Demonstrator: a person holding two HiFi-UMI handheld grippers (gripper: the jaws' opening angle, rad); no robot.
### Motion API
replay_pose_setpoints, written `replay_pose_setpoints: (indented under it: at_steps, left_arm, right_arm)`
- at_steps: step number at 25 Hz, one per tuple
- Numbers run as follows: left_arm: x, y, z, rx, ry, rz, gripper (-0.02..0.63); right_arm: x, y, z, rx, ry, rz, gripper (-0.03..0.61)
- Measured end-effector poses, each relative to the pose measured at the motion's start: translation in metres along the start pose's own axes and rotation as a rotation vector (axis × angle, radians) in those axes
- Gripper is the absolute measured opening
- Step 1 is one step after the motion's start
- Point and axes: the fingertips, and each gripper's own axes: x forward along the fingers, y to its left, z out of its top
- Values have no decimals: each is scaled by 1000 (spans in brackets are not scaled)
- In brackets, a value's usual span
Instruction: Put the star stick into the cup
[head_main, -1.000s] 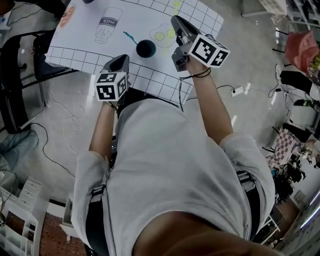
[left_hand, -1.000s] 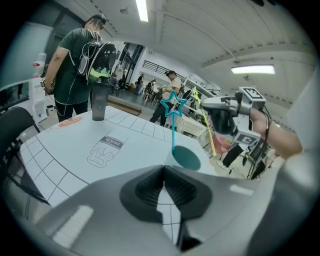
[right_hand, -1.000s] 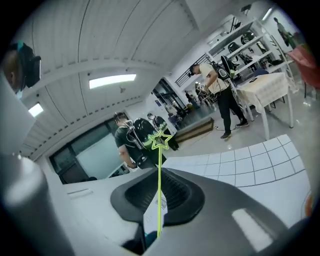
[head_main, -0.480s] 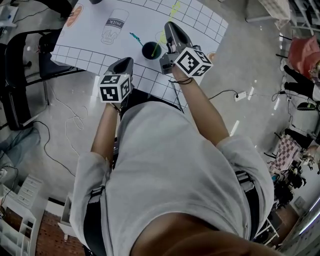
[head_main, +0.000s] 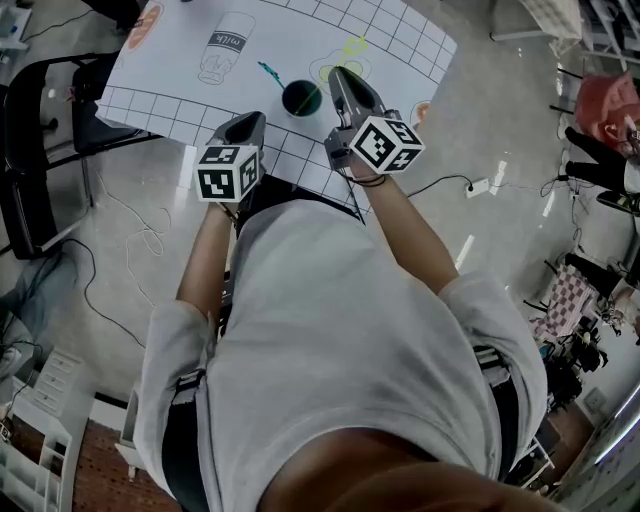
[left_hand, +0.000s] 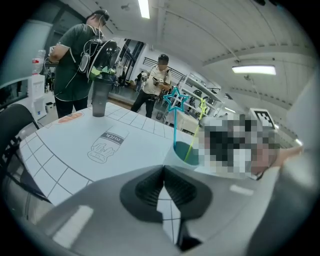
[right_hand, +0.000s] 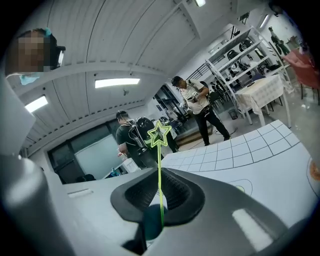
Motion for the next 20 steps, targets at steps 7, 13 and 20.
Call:
replay_pose_setpoints:
  at_steps: [7,13,20]
  left_arm:
    - [5,-5,8,18,-17,16,3]
    - [6,-16,10,27,-32,25,3]
    - [4,-26,10,19,-52,40,3]
  right_arm:
    - [-10,-2,-25,-6,72,-6,17]
    - [-13,-2,-42,-17,132,6,18]
    - [-18,-3,-52,-47,207,27,78]
